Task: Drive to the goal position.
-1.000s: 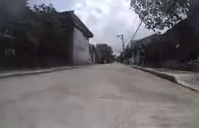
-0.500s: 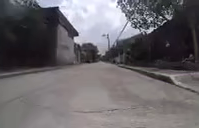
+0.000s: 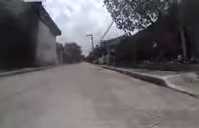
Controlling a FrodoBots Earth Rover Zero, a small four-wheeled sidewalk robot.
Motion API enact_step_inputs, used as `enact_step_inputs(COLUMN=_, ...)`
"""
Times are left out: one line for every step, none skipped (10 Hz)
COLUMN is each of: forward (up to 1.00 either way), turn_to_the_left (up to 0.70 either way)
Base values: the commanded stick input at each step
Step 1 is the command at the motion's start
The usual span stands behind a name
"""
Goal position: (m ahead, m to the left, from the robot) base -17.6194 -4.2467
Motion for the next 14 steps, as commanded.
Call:
enact_step_inputs(forward=1.0, turn_to_the_left=-0.13)
enact_step_inputs(forward=1.0, turn_to_the_left=-0.06)
enact_step_inputs(forward=1.0, turn_to_the_left=-0.05)
enact_step_inputs(forward=1.0, turn_to_the_left=-0.05)
enact_step_inputs(forward=1.0, turn_to_the_left=-0.04)
enact_step_inputs(forward=1.0, turn_to_the_left=-0.03)
enact_step_inputs(forward=1.0, turn_to_the_left=-0.03)
enact_step_inputs(forward=1.0, turn_to_the_left=-0.03)
enact_step_inputs(forward=1.0, turn_to_the_left=-0.15)
enact_step_inputs(forward=1.0, turn_to_the_left=-0.35)
enact_step_inputs(forward=1.0, turn_to_the_left=-0.39)
enact_step_inputs(forward=1.0, turn_to_the_left=-0.39)
enact_step_inputs(forward=1.0, turn_to_the_left=-0.39)
enact_step_inputs(forward=1.0, turn_to_the_left=-0.25)
